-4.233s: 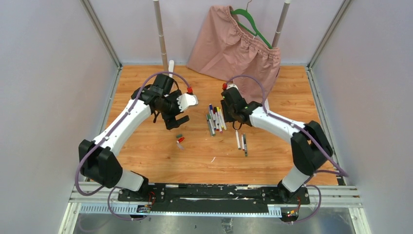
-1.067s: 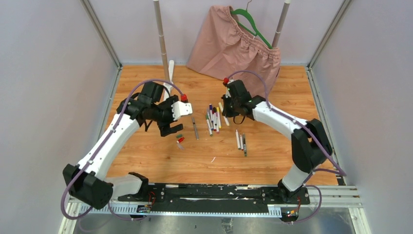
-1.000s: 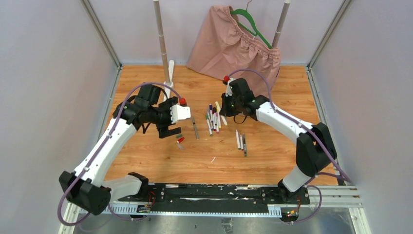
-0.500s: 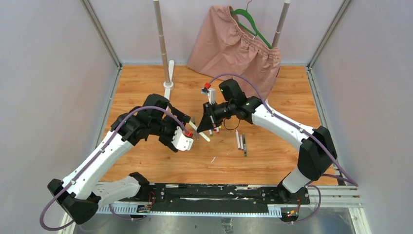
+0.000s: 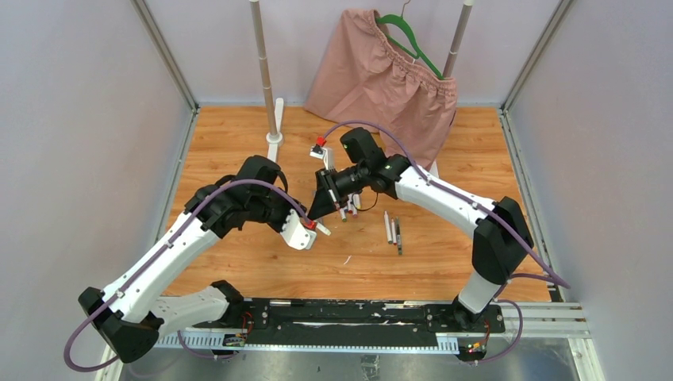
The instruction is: Open the pen caps
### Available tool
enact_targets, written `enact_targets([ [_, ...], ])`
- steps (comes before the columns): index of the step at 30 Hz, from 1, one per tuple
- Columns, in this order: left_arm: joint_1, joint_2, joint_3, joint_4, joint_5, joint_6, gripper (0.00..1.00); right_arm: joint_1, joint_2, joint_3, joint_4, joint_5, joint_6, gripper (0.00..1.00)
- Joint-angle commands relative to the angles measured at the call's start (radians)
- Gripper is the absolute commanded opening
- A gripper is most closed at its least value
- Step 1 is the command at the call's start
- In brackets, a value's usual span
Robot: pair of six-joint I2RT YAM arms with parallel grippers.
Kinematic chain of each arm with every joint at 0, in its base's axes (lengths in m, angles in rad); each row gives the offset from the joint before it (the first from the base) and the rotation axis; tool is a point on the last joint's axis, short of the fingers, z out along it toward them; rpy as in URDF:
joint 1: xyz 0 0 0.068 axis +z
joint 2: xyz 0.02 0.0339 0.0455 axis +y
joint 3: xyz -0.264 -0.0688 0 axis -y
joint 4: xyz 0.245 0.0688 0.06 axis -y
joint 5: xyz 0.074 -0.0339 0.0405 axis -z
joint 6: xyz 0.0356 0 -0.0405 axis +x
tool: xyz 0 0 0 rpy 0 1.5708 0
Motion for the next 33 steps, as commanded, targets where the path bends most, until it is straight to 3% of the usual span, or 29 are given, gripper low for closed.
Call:
enact_targets([
  [1, -0.011, 0.010, -0.017, -0.004, -0.045, -0.006, 0.27, 0.011, 0.017, 0.030, 0.002, -0.033, 0.020, 0.00],
  [5, -0.011, 0.005, -0.034, -0.004, -0.041, -0.008, 0.22, 0.012, 0.025, 0.026, 0.024, -0.040, 0.036, 0.00],
  [8, -0.013, 0.005, -0.032, -0.004, -0.035, -0.016, 0.08, 0.011, 0.030, 0.027, 0.027, -0.014, 0.046, 0.01],
  [9, -0.013, 0.008, -0.029, -0.003, -0.036, -0.031, 0.01, 0.009, 0.032, 0.023, 0.032, -0.004, 0.055, 0.08],
  [11, -0.013, 0.014, -0.018, -0.002, -0.044, -0.064, 0.00, 0.008, 0.035, 0.008, 0.061, 0.010, 0.081, 0.23],
  [14, -0.013, 0.038, 0.005, -0.004, -0.066, -0.131, 0.00, 0.009, 0.030, -0.032, 0.133, 0.022, 0.130, 0.33],
  [17, -0.013, 0.052, 0.015, -0.004, -0.084, -0.165, 0.00, 0.008, 0.034, -0.067, 0.198, 0.016, 0.182, 0.31],
  [21, -0.013, 0.042, 0.006, -0.001, -0.090, -0.155, 0.00, 0.010, 0.035, -0.084, 0.245, 0.014, 0.218, 0.19],
  [24, -0.013, 0.047, 0.014, -0.001, -0.104, -0.157, 0.00, 0.010, 0.044, -0.091, 0.270, -0.012, 0.233, 0.34],
  [26, -0.013, 0.052, 0.017, -0.001, -0.117, -0.156, 0.00, 0.011, 0.047, -0.100, 0.279, -0.018, 0.239, 0.37],
  [30, -0.013, 0.062, 0.026, -0.001, -0.129, -0.160, 0.00, 0.014, 0.046, -0.116, 0.289, -0.020, 0.252, 0.37],
  [33, -0.013, 0.063, 0.027, 0.001, -0.141, -0.152, 0.00, 0.014, 0.042, -0.124, 0.290, -0.019, 0.253, 0.28],
])
